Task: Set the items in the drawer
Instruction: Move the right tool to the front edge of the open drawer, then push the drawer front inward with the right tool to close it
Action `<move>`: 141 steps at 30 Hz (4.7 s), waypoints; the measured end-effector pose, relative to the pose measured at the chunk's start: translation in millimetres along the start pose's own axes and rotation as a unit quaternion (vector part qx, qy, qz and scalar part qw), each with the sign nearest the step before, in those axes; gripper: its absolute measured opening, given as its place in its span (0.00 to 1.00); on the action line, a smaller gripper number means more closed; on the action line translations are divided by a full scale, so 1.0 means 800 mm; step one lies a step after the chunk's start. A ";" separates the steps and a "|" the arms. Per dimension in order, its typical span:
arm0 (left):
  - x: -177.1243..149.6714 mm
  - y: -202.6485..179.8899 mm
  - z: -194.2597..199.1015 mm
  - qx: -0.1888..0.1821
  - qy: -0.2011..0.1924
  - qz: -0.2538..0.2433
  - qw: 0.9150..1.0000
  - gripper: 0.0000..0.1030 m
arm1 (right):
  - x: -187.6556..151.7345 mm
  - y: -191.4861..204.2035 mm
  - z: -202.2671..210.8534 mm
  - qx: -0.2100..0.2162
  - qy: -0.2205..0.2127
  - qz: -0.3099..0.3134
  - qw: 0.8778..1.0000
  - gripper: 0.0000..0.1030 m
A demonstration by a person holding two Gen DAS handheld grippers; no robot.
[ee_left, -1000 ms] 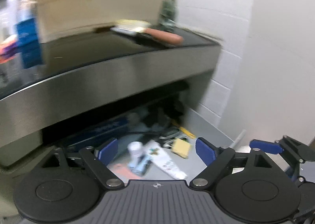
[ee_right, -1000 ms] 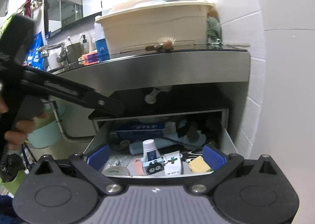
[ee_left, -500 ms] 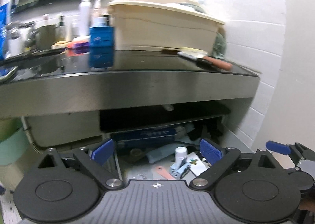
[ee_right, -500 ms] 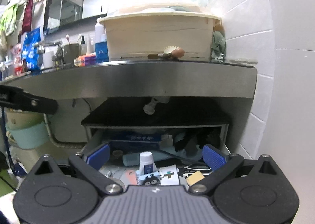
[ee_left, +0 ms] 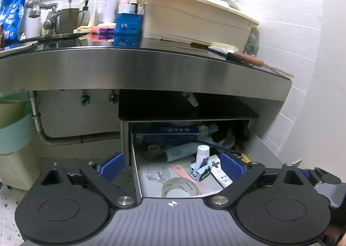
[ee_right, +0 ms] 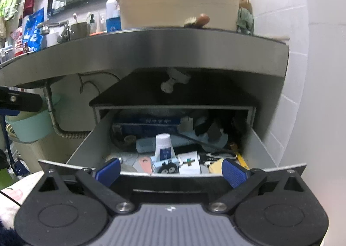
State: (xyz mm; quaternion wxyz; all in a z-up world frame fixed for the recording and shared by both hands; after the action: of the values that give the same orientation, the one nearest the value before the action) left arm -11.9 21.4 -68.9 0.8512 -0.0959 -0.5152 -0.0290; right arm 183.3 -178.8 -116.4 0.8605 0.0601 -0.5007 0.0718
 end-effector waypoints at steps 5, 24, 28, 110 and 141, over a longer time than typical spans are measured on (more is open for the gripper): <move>-0.001 -0.002 0.004 -0.022 -0.012 0.003 1.000 0.94 | -0.008 -0.004 -0.012 -0.005 0.028 -0.010 1.000 0.90; -0.008 -0.012 0.000 -0.040 -0.001 -0.014 0.999 0.94 | -0.037 -0.002 -0.087 -0.012 0.168 -0.013 0.986 0.76; -0.009 -0.011 -0.002 -0.040 0.005 -0.009 0.999 0.94 | -0.042 -0.003 -0.097 -0.018 0.189 -0.017 0.982 0.75; -0.016 -0.008 -0.013 -0.035 0.037 0.002 0.999 0.94 | -0.046 0.004 -0.095 -0.024 0.159 0.002 0.987 0.89; -0.022 -0.009 -0.017 -0.030 0.049 0.000 0.998 0.94 | -0.041 0.001 -0.092 -0.025 0.147 -0.001 0.989 0.89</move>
State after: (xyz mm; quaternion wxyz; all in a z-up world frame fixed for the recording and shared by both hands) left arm -9.2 10.8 -90.0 0.8722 -0.1197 -0.4716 -0.0496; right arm 230.1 -166.9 -181.5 0.9261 0.0275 -0.3704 0.0661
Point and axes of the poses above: each gripper's, at about its wrist camera, not at the fingertips, and z roughly against the way its jaws point, y to its left, x to its top, the point moved 3 cm from there along -z, roughly the way its jaws point, and after that the axes turned 1 degree about -z, right-handed, at the moved point
